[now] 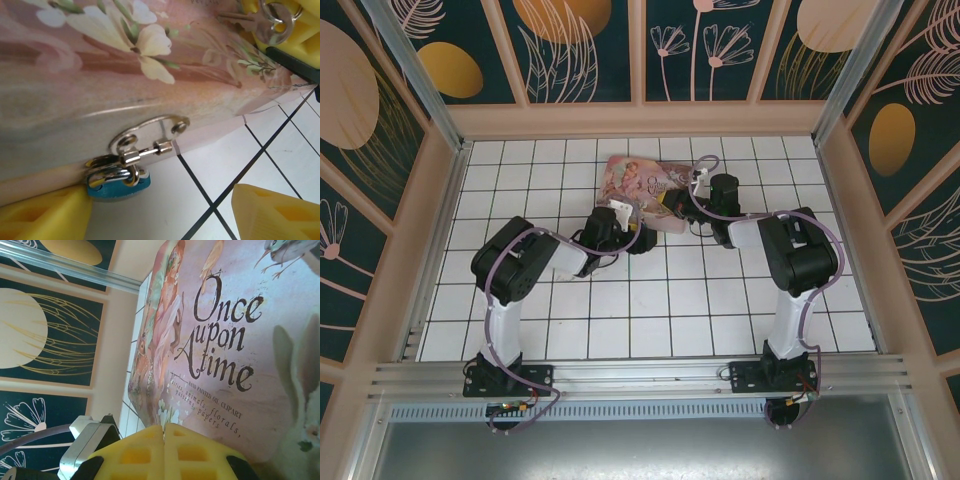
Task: Unlock the padlock with the key
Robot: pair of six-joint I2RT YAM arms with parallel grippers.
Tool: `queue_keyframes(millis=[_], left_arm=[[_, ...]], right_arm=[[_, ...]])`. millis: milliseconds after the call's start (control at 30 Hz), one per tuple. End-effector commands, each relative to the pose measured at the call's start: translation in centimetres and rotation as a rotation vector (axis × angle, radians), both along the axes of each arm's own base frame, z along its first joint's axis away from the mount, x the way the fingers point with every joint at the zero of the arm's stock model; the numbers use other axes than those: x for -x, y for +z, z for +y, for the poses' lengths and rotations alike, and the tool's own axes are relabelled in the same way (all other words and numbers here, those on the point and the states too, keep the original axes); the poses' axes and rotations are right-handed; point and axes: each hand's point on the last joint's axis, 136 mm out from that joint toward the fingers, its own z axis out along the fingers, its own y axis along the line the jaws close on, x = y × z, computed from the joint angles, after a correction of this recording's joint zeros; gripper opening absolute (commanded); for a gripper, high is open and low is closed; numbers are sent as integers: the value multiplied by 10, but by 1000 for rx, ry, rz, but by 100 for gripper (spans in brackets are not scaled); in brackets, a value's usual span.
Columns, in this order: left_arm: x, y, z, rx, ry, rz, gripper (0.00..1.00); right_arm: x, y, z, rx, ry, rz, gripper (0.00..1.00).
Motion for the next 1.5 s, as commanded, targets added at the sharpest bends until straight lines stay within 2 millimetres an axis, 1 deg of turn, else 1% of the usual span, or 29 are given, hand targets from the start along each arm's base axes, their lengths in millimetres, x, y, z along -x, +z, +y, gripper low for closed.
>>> queue_keyframes(millis=[0,200,300,767,800,900,967,1133,1467], left_arm=[[1,12,-17,89,-48,-17,74],[5,29,-21,195,-52,-17,74],[4,33,-21,218,-43,-17,74],[-2,35,-20,334,19,27,78],[-1,38,-20,349,21,26,78],[3,57,-14,424,35,7,76],[5,63,-11,452,48,0,75],[-1,52,-10,457,76,23,74],[-5,41,-10,488,103,54,72]], right_arm=[[6,-25,2,17,24,71,0],[5,-28,3,18,23,78,0],[5,-29,3,16,23,76,0],[8,-31,3,5,26,80,0],[8,-31,3,3,25,79,0],[8,-30,3,2,25,78,0],[8,-31,3,1,25,78,0],[7,-32,3,2,23,80,0],[8,-37,4,0,20,92,0]])
